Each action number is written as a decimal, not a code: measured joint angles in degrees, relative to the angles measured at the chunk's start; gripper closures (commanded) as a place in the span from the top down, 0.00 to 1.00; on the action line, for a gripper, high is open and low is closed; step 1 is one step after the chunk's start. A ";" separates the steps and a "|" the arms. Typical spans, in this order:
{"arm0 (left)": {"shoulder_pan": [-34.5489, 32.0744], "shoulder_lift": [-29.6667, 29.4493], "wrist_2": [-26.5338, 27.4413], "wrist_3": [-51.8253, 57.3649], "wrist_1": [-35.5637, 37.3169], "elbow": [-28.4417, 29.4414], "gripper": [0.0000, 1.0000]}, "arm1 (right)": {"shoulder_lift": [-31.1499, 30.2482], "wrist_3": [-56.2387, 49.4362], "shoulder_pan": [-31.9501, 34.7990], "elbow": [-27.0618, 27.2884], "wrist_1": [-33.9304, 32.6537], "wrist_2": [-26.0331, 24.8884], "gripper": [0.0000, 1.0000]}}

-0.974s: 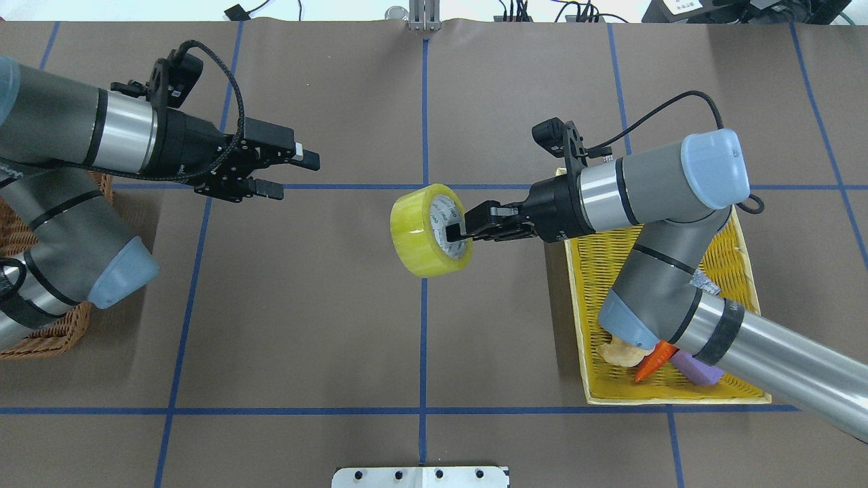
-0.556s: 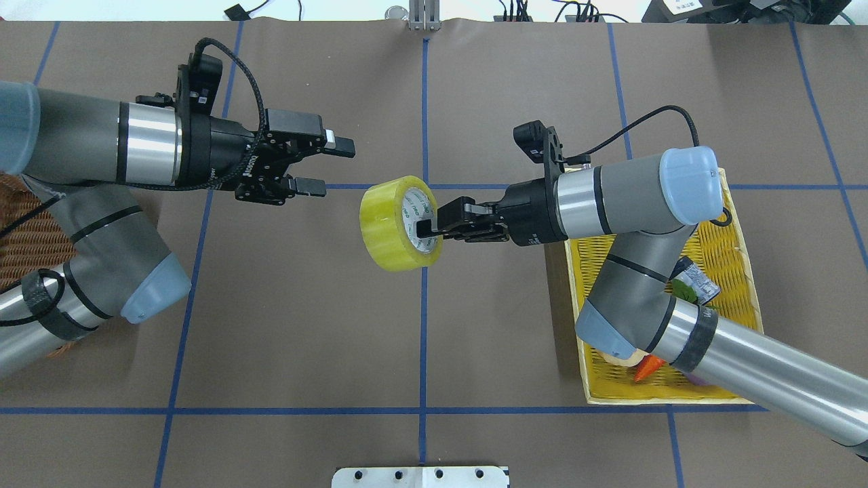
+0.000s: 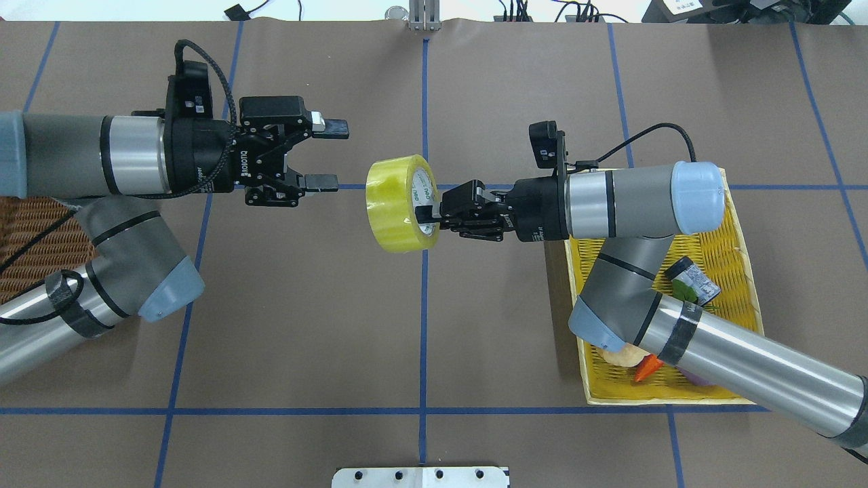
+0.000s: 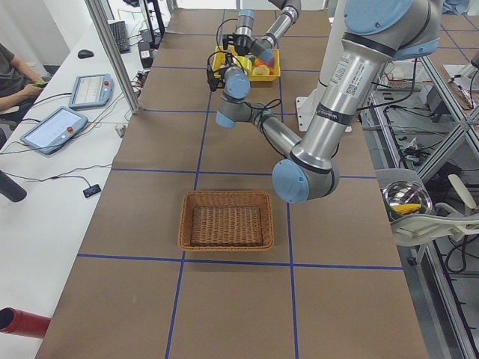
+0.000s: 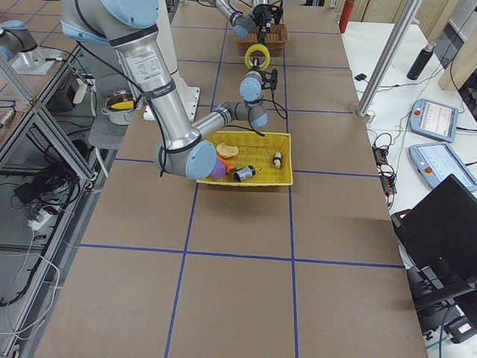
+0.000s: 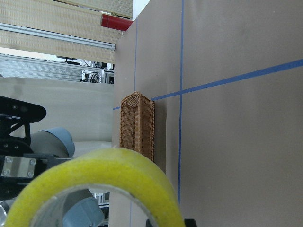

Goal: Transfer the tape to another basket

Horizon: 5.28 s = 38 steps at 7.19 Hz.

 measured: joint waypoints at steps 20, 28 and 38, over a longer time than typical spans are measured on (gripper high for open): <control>5.01 -2.81 5.79 -5.30 -18.51 5.81 0.00 | 4.22 10.52 -3.37 -4.21 9.91 -4.62 0.90; -2.26 8.43 5.40 -4.41 -19.59 1.74 0.00 | -0.38 5.58 -2.23 -3.92 13.12 -5.24 0.99; -28.84 29.73 -22.95 44.84 31.85 -2.24 0.00 | -7.61 -13.55 14.02 -3.04 1.21 10.30 0.98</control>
